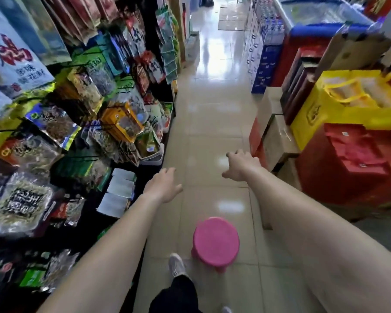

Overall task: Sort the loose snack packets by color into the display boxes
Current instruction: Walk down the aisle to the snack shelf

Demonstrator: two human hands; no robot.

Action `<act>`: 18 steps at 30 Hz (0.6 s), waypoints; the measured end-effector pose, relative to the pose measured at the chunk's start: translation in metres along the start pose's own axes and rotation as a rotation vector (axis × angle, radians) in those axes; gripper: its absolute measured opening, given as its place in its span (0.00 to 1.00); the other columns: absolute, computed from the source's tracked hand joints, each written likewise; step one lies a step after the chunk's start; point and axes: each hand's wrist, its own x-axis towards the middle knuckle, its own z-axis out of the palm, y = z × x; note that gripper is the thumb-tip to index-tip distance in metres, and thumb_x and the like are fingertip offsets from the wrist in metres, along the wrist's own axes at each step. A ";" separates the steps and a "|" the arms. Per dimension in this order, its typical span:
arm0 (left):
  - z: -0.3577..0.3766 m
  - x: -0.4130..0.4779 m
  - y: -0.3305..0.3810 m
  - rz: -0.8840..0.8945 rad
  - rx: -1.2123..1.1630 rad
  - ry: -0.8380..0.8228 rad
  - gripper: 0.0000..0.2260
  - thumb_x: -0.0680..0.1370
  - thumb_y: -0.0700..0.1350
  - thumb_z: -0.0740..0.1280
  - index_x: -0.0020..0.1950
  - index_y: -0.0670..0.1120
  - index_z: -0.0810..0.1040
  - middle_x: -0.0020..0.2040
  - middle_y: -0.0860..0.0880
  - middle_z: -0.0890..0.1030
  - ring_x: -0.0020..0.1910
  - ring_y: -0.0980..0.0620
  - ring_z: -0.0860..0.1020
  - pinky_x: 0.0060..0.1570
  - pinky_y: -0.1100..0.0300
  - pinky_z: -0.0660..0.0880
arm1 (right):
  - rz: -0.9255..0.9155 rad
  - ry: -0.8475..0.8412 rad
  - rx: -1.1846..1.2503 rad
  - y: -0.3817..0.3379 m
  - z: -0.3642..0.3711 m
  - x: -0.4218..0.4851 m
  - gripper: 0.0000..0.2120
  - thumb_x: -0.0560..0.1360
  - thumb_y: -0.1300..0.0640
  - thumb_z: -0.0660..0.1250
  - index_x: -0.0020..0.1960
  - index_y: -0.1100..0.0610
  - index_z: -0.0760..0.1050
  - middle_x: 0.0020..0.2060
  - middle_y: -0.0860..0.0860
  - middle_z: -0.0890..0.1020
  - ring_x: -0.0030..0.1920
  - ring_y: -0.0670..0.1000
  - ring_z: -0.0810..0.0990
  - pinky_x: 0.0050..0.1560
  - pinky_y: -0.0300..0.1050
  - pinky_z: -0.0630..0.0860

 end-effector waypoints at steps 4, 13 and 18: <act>-0.034 0.087 -0.028 0.015 -0.006 -0.012 0.30 0.77 0.56 0.66 0.76 0.48 0.63 0.72 0.44 0.69 0.69 0.41 0.70 0.64 0.45 0.72 | 0.011 -0.002 -0.016 -0.031 -0.031 0.080 0.33 0.75 0.39 0.68 0.75 0.51 0.63 0.70 0.56 0.69 0.69 0.60 0.69 0.60 0.57 0.70; -0.123 0.239 -0.094 0.013 -0.072 -0.034 0.27 0.77 0.54 0.66 0.74 0.47 0.66 0.71 0.43 0.70 0.67 0.41 0.72 0.62 0.45 0.74 | -0.036 0.002 -0.055 -0.130 -0.117 0.227 0.32 0.77 0.40 0.67 0.75 0.52 0.64 0.70 0.56 0.69 0.69 0.60 0.69 0.60 0.56 0.70; -0.141 0.294 -0.123 -0.076 -0.177 -0.026 0.30 0.77 0.56 0.65 0.76 0.47 0.64 0.71 0.43 0.70 0.68 0.41 0.71 0.64 0.44 0.73 | -0.166 -0.036 -0.081 -0.185 -0.138 0.313 0.35 0.76 0.42 0.68 0.77 0.54 0.61 0.71 0.58 0.68 0.70 0.62 0.67 0.65 0.61 0.71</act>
